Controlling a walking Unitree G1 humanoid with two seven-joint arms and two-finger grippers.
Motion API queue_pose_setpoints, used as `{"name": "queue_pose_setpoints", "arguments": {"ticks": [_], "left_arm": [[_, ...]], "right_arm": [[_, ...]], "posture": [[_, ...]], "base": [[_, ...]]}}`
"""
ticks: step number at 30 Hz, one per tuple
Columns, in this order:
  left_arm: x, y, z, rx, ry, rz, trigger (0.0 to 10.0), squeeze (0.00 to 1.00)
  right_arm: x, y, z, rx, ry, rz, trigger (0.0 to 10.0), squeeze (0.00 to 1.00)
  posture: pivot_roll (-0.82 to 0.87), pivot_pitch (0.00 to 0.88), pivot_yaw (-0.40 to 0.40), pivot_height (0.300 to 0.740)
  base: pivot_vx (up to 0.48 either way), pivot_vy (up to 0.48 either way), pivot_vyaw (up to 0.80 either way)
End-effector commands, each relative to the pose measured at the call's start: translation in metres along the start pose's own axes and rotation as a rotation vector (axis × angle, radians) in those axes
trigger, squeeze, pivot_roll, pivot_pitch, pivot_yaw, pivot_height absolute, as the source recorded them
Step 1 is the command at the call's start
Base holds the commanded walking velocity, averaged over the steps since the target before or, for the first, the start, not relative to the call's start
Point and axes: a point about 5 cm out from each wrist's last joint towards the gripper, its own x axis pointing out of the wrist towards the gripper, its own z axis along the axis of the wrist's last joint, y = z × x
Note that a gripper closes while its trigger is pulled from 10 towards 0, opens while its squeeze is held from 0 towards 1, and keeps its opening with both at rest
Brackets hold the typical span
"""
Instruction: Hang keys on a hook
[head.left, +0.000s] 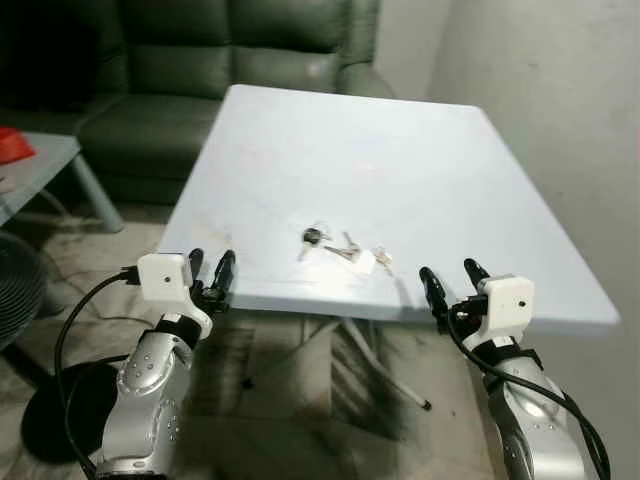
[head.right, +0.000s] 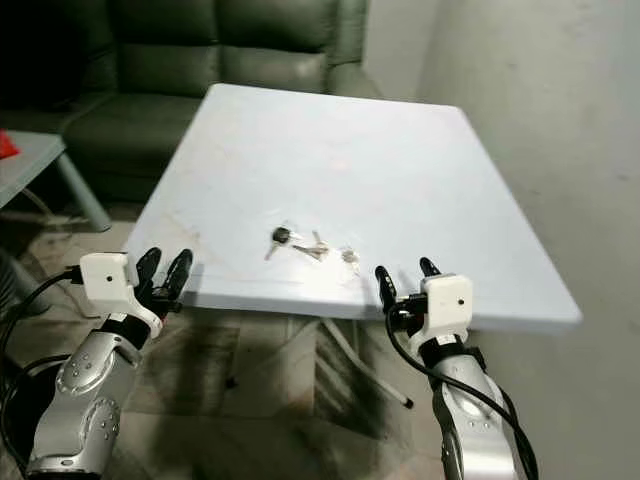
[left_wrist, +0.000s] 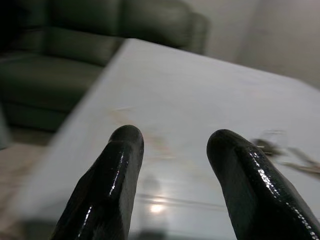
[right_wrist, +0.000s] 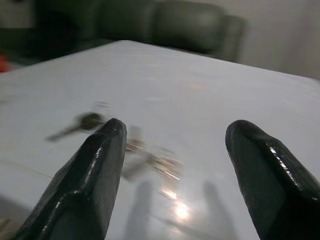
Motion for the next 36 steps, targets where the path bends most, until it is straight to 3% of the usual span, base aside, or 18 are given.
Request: {"name": "queue_pose_setpoints", "arguments": {"ticks": [1,4,23,26,31,36], "left_arm": [[0.001,-0.002,0.003,0.012,-0.004,-0.020,10.0,0.00],[0.002,-0.002,0.003,0.013,-0.002,-0.024,10.0,0.00],[0.005,-0.003,0.005,0.011,-0.008,-0.024,10.0,0.00],[0.004,-0.003,0.005,0.026,-0.011,-0.019,10.0,0.00],[-0.002,-0.012,-0.002,0.065,-0.001,-0.069,10.0,0.00],[-0.007,-0.020,-0.005,0.087,-0.002,-0.108,10.0,0.00]], "right_arm": [[0.001,0.000,0.004,-0.001,-0.019,0.001,10.0,0.00],[0.000,0.000,0.004,0.039,-0.022,0.001,10.0,0.00],[0.001,-0.001,0.003,0.011,-0.009,0.029,10.0,0.00],[0.000,0.000,0.002,-0.012,-0.001,0.048,10.0,0.00],[0.001,0.004,0.005,-0.163,0.015,0.211,10.0,0.00],[0.008,-0.001,0.009,-0.249,0.022,0.284,10.0,0.00]], "posture": [[-0.09,0.000,-0.036,0.740],[-0.09,0.000,-0.035,0.740],[-0.09,0.000,-0.037,0.740],[-0.09,0.000,-0.038,0.740],[-0.09,0.000,-0.040,0.740],[-0.08,0.009,-0.048,0.740]], "base": [[0.289,0.000,0.80],[0.289,0.000,0.27],[0.284,0.000,0.00],[0.086,0.000,0.00],[0.000,0.000,0.00],[0.000,0.000,0.00]]}}
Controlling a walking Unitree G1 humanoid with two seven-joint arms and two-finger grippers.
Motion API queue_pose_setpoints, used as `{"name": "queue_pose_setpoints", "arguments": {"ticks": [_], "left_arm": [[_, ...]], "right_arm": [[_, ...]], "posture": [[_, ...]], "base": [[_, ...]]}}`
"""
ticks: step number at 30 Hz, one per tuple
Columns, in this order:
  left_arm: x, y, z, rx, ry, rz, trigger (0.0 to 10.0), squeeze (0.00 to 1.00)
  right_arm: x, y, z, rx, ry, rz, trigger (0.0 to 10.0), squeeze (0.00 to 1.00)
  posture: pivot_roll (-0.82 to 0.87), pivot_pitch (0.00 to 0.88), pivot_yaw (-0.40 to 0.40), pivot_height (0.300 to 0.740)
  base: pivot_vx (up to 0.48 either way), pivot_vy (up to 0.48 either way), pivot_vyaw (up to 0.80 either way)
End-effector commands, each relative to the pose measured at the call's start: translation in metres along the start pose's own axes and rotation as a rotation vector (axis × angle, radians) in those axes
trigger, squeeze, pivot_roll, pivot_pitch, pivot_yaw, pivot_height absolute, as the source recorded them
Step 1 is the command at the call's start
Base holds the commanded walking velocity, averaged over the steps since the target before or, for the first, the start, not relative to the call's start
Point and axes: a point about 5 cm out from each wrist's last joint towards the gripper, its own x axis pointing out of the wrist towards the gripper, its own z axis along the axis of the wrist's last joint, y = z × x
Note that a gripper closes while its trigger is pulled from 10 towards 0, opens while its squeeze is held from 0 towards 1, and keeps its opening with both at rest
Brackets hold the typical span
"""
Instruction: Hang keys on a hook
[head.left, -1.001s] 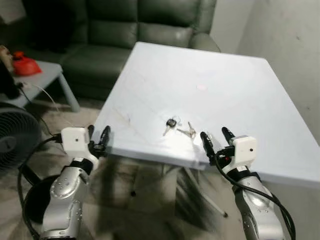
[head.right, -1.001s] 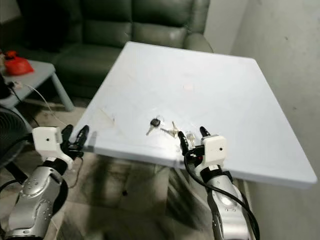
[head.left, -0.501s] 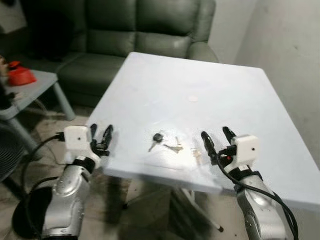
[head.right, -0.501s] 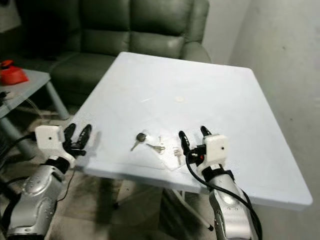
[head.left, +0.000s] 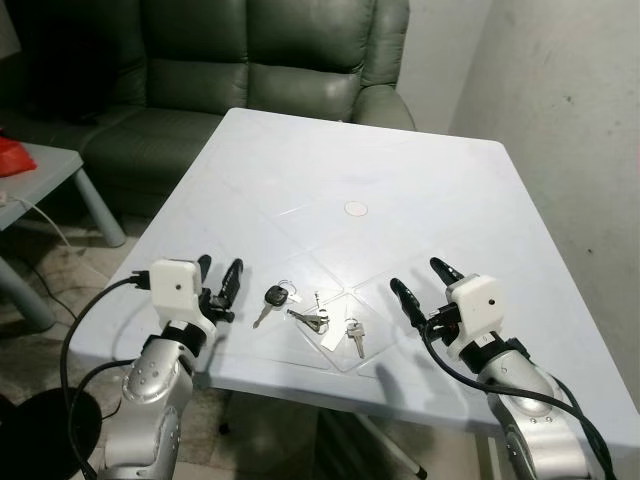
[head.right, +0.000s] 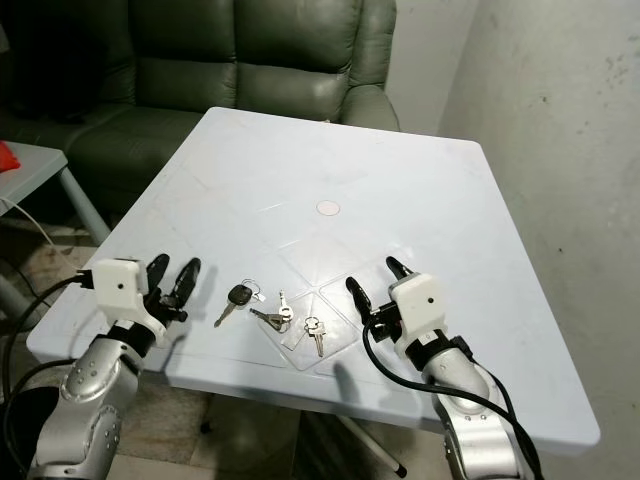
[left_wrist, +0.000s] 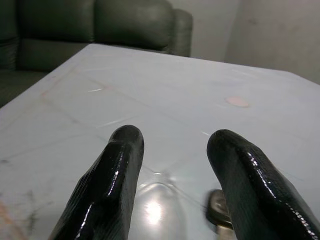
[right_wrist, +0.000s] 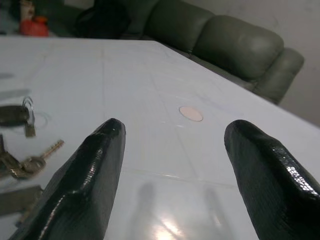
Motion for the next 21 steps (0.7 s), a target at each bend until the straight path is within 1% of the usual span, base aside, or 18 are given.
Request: {"name": "queue_pose_setpoints", "arguments": {"ticks": [1,3,5,9,10,13,16,18,19,21], "left_arm": [[0.000,-0.007,0.006,0.026,-0.031,-0.039,10.0,0.00],[-0.001,-0.011,0.006,0.024,-0.027,-0.055,10.0,0.00],[-0.003,-0.018,0.005,0.011,-0.021,-0.075,10.0,0.00],[-0.009,-0.024,0.002,0.003,-0.006,-0.089,10.0,0.00],[-0.012,-0.027,-0.001,0.003,0.004,-0.095,10.0,0.00],[-0.019,-0.032,-0.003,0.004,0.017,-0.117,10.0,0.00],[-0.024,-0.036,-0.005,0.000,0.024,-0.118,10.0,0.00],[-0.026,-0.037,-0.004,-0.006,0.027,-0.108,10.0,0.00],[-0.026,-0.037,-0.004,-0.006,0.027,-0.108,10.0,0.00],[-0.028,-0.038,-0.003,-0.010,0.027,-0.103,10.0,0.00]], "right_arm": [[0.002,-0.004,0.001,-0.049,0.008,0.030,10.0,0.00],[0.007,-0.005,0.002,-0.064,0.009,0.071,10.0,0.00],[0.017,-0.004,0.005,-0.072,0.010,0.151,10.0,0.00],[0.025,-0.001,0.006,-0.094,0.019,0.240,10.0,0.00],[0.029,0.000,0.006,-0.082,0.024,0.286,10.0,0.00],[0.035,0.005,0.006,-0.072,0.034,0.358,10.0,0.00],[0.040,0.010,0.005,-0.047,0.039,0.425,10.0,0.00],[0.041,0.014,0.001,-0.045,0.058,0.479,10.0,0.00],[0.041,0.014,0.001,-0.045,0.058,0.479,10.0,0.00],[0.040,0.017,-0.002,-0.030,0.075,0.525,10.0,0.00]], "posture": [[-0.08,0.015,-0.054,0.740],[-0.07,0.022,-0.060,0.740],[-0.06,0.029,-0.069,0.740],[-0.06,0.041,-0.080,0.740],[-0.05,0.048,-0.089,0.740],[-0.04,0.058,-0.099,0.740],[-0.03,0.066,-0.105,0.740],[-0.02,0.083,-0.118,0.740],[-0.02,0.083,-0.118,0.740],[-0.01,0.094,-0.123,0.740]], "base": [[0.000,0.000,0.00],[0.000,0.000,0.00],[0.000,0.000,0.00],[0.000,0.000,0.00],[0.000,0.000,0.00],[0.000,0.000,0.00],[0.000,0.000,0.00],[0.000,0.000,0.00],[0.000,0.000,0.00],[0.000,0.000,0.00]]}}
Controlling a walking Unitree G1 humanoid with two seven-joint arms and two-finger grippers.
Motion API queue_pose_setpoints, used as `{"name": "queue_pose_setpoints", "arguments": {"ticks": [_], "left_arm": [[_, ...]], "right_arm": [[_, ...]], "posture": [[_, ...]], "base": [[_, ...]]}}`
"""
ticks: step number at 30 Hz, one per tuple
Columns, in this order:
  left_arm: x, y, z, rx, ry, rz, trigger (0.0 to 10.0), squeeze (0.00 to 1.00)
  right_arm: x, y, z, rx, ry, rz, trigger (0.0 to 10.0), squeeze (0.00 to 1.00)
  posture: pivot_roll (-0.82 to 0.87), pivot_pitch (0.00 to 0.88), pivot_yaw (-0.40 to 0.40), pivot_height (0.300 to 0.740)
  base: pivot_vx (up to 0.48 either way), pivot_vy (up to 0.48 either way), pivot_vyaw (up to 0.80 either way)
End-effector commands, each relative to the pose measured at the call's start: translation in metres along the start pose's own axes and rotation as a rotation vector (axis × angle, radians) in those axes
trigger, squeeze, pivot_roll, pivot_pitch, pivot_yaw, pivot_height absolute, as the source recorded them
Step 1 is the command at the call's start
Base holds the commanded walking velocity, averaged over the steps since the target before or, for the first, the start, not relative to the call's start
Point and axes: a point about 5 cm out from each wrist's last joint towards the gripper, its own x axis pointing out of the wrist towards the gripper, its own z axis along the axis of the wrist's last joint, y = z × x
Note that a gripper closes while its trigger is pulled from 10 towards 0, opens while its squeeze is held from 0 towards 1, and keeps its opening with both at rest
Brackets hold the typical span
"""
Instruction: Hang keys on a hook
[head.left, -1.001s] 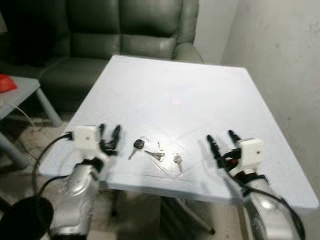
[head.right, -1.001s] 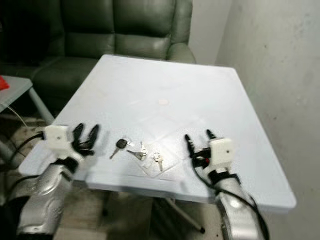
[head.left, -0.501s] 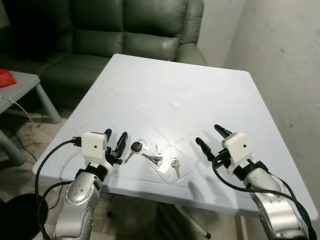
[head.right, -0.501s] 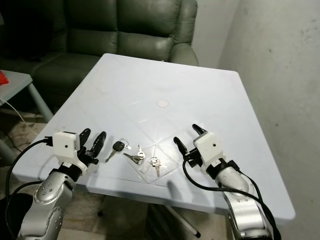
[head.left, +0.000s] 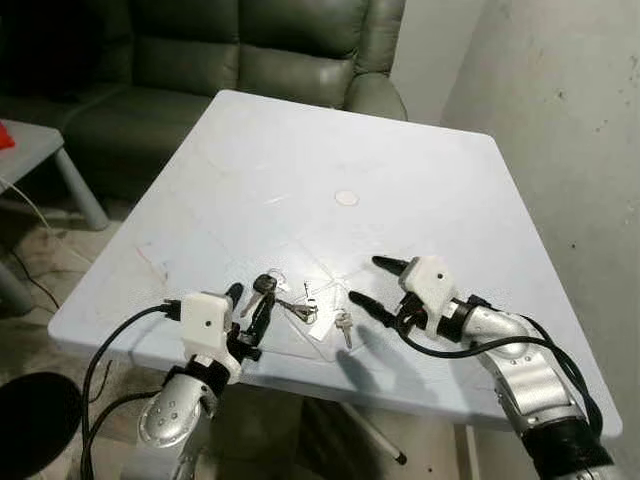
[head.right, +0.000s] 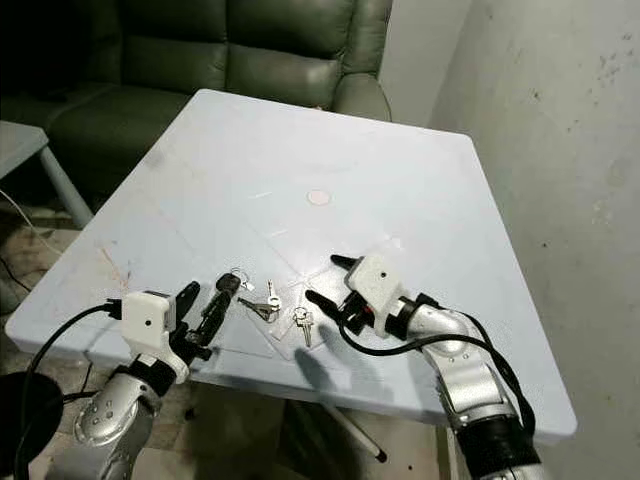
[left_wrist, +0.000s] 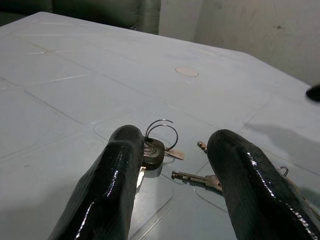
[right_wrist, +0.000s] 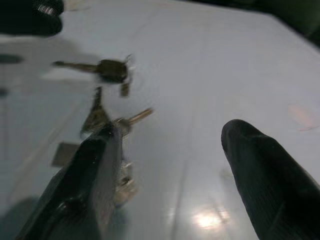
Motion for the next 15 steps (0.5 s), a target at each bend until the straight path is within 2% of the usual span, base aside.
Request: {"name": "queue_pose_setpoints", "arguments": {"ticks": [1,7,10,14,15], "left_arm": [[-0.002,-0.004,0.003,0.005,0.001,0.000,10.0,0.00],[-0.008,-0.004,0.002,0.001,0.013,0.018,10.0,0.00],[-0.009,-0.004,0.003,-0.001,0.012,0.026,10.0,0.00],[-0.009,-0.004,0.003,-0.003,0.013,0.029,10.0,0.00],[-0.009,-0.004,0.003,-0.003,0.013,0.030,10.0,0.00]], "right_arm": [[0.001,0.001,-0.005,0.027,0.025,0.051,10.0,0.00],[0.004,0.007,-0.015,0.054,0.058,0.120,10.0,0.00],[0.008,0.012,-0.020,0.109,0.079,0.119,10.0,0.00],[0.012,0.017,-0.023,0.114,0.083,0.141,10.0,0.00],[0.012,0.017,-0.023,0.128,0.082,0.145,8.1,0.00]], "posture": [[-0.01,0.105,-0.131,0.740],[0.00,0.120,-0.139,0.740],[0.01,0.128,-0.147,0.740],[0.01,0.127,-0.148,0.740],[0.01,0.127,-0.148,0.740]], "base": [[0.000,0.000,0.00],[0.000,0.000,0.00],[0.000,0.000,0.00],[0.000,0.000,0.00],[0.000,0.000,0.00]]}}
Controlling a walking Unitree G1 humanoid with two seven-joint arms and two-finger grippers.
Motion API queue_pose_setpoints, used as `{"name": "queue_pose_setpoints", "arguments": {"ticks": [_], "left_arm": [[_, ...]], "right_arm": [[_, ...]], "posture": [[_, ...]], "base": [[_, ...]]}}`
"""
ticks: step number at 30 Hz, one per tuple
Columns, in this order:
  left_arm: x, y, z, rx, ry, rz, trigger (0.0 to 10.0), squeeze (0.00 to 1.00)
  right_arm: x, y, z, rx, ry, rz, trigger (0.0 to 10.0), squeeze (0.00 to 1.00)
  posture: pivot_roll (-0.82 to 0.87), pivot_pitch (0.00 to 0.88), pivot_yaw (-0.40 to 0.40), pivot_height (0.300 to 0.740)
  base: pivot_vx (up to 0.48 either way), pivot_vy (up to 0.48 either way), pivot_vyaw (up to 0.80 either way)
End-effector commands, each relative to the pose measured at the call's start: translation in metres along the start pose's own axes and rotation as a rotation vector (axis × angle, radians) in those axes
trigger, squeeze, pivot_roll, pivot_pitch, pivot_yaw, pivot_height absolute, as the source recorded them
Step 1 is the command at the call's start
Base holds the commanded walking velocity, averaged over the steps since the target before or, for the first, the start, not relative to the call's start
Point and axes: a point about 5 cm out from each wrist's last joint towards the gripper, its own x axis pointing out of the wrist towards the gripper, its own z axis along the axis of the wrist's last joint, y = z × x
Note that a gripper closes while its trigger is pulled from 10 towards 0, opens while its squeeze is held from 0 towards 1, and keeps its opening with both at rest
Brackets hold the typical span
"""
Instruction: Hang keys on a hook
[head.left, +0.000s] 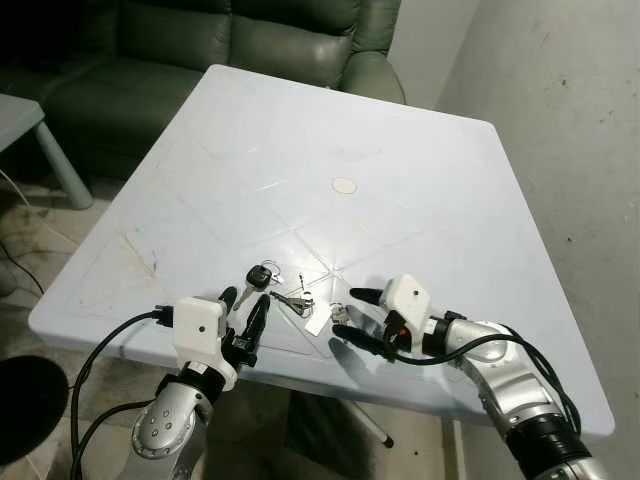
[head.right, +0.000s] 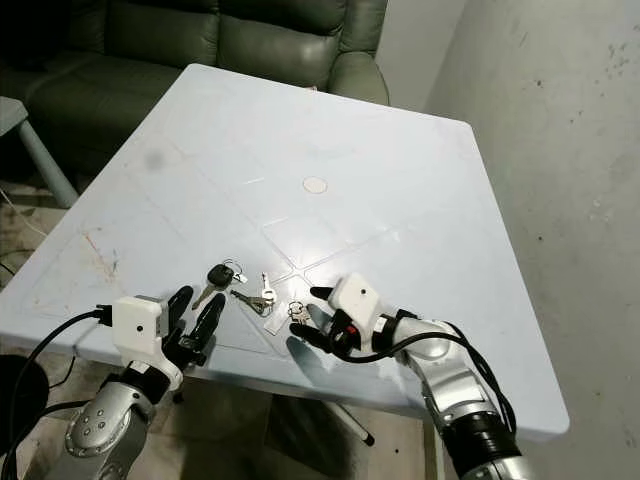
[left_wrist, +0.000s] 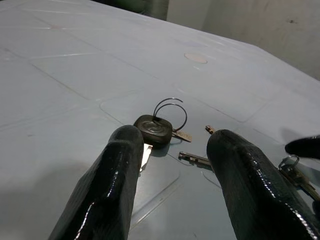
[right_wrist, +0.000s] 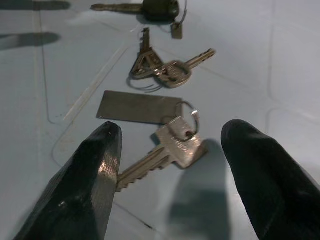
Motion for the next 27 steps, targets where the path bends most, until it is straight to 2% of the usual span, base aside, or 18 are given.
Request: {"name": "queue_pose_setpoints", "arguments": {"ticks": [1,2,3,6,7,11,12,13,21,22,23,25,26,27], "left_arm": [[0.000,-0.004,0.001,0.003,0.007,-0.002,10.0,0.00],[0.000,-0.004,0.001,0.003,0.007,-0.002,10.0,0.00],[0.000,-0.004,0.001,0.003,0.007,-0.002,10.0,0.00],[0.000,-0.005,0.001,0.005,0.007,-0.002,10.0,0.00],[0.002,-0.004,0.002,0.007,0.004,-0.001,10.0,0.00],[0.004,-0.002,0.004,0.011,-0.001,0.005,10.0,0.00],[0.004,-0.002,0.004,0.011,-0.001,0.006,10.0,0.00],[0.003,-0.002,0.004,0.011,-0.002,0.006,10.0,0.00],[0.001,-0.004,0.003,0.010,0.005,0.003,10.0,0.00],[0.001,-0.004,0.003,0.010,0.005,0.003,10.0,0.00],[0.002,-0.004,0.003,0.012,0.006,0.004,10.0,0.00],[0.002,-0.004,0.003,0.013,0.006,0.004,10.0,0.00],[0.002,-0.003,0.003,0.015,0.005,0.004,10.0,0.00],[0.002,-0.003,0.004,0.017,0.005,0.004,10.0,0.00]], "right_arm": [[0.001,-0.002,-0.001,0.009,0.007,0.013,3.8,0.00],[0.001,-0.002,-0.001,0.006,0.006,0.012,3.8,0.00],[0.002,-0.003,-0.001,0.016,0.004,0.012,1.7,0.00],[0.003,-0.004,0.000,0.035,-0.006,0.005,1.8,0.00],[0.005,-0.004,0.003,0.032,-0.016,0.008,1.2,0.00],[0.007,-0.004,0.004,0.035,-0.023,0.015,1.4,0.00],[0.008,-0.004,0.004,0.035,-0.023,0.015,8.7,0.00],[0.009,-0.004,0.004,0.034,-0.023,0.015,10.0,0.00],[0.013,-0.006,0.007,0.068,-0.057,-0.021,10.0,0.00],[0.013,-0.006,0.008,0.073,-0.065,-0.022,9.6,0.00],[0.014,-0.008,0.008,0.063,-0.061,-0.034,6.5,0.00],[0.015,-0.009,0.008,0.057,-0.054,-0.045,6.5,0.00],[0.015,-0.011,0.008,0.054,-0.055,-0.060,4.7,0.00],[0.015,-0.012,0.010,0.063,-0.067,-0.060,2.4,0.00]], "posture": [[0.02,0.123,-0.147,0.740],[0.02,0.123,-0.147,0.740],[0.02,0.120,-0.147,0.740],[0.02,0.117,-0.150,0.740],[0.02,0.116,-0.149,0.740],[0.02,0.116,-0.150,0.740],[0.02,0.115,-0.149,0.740],[0.03,0.116,-0.149,0.740],[0.03,0.115,-0.150,0.740],[0.03,0.115,-0.150,0.740],[0.03,0.112,-0.149,0.740],[0.03,0.112,-0.149,0.740],[0.03,0.110,-0.150,0.740],[0.04,0.108,-0.149,0.740]], "base": [[0.000,0.000,0.00],[0.000,0.000,0.00],[0.000,0.000,0.00],[0.000,0.000,0.00],[0.000,0.000,0.00],[0.000,0.000,0.00],[0.000,0.000,0.00],[0.000,0.000,0.00],[0.000,0.000,0.00],[0.000,0.000,0.00],[0.000,0.000,0.00],[0.000,0.000,0.00],[0.000,0.000,0.00],[0.000,0.000,0.00]]}}
